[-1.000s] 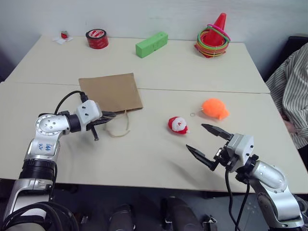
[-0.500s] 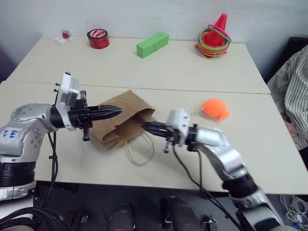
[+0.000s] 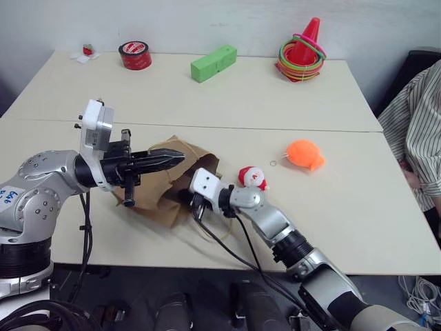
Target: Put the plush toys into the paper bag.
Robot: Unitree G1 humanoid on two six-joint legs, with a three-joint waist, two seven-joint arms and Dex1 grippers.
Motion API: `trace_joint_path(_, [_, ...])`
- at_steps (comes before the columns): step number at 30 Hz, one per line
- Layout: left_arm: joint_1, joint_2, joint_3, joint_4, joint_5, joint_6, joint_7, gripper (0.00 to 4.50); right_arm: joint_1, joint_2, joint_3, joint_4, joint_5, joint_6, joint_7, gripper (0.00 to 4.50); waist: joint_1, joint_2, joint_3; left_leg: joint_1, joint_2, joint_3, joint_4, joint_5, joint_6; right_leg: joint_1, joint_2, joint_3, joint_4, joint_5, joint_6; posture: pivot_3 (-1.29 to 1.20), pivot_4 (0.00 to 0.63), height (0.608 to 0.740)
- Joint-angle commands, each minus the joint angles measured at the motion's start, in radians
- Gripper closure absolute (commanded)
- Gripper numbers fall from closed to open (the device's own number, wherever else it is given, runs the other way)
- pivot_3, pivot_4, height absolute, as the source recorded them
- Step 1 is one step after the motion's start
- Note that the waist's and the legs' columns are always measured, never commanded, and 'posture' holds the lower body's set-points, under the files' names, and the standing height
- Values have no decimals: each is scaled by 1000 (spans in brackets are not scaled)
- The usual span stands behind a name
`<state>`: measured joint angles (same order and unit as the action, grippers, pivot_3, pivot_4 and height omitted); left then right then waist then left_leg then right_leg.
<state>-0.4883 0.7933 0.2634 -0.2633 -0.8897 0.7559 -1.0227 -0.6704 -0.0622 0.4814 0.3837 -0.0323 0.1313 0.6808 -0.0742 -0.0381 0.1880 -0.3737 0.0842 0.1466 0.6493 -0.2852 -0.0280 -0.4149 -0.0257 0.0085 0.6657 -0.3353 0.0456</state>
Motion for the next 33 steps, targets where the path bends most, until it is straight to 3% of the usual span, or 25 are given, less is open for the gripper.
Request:
trace_joint_path(1, [-36,10,93,7,-68,14,45,4500,23,-22,22,29,-56,1,3,4442,-6,0,0,1,0,0,0,0,0,1,0,0,0,0,0,0,150,740])
trace_joint_path(8, [-84,17,180,116,-100,29,105,4500,74,-69,25,-20,-82,9,25,4442,-8,-1,-1,3,0,0,0,0,0,3,-1,0,0,0,0,0,150,740])
trace_joint_path(14, [-47,-9,122,82,-85,22,89,4500,106,-35,-69,-92,26,-43,38,4442,-5,-2,-2,3,0,-1,0,0,0,3,-1,-1,-1,0,0,0,150,740])
trace_joint_path(17, [-58,-27,104,84,-79,13,98,4500,129,-54,-93,-151,81,-43,99,3837,-6,-2,-2,2,0,-1,0,0,0,3,-1,-1,-1,0,0,0,150,740])
trace_joint_path(24, [-72,-54,47,99,-60,-3,70,4500,253,-205,-229,-402,240,-81,227,1474,-5,-2,-1,1,0,-1,-1,-1,-1,2,0,-1,-2,0,0,0,150,740])
trace_joint_path(28, [-79,-78,1,119,-33,-18,52,4500,424,-308,-414,-608,460,-60,283,114,13,-2,-1,1,0,-1,-2,-1,-1,3,0,-1,-3,-1,1,0,150,740])
trace_joint_path(33, [-80,-86,-29,149,1,-41,16,4500,692,-438,-688,-719,486,-59,207,44,24,0,0,2,-1,0,-1,-2,0,3,0,0,-4,-1,1,0,150,740])
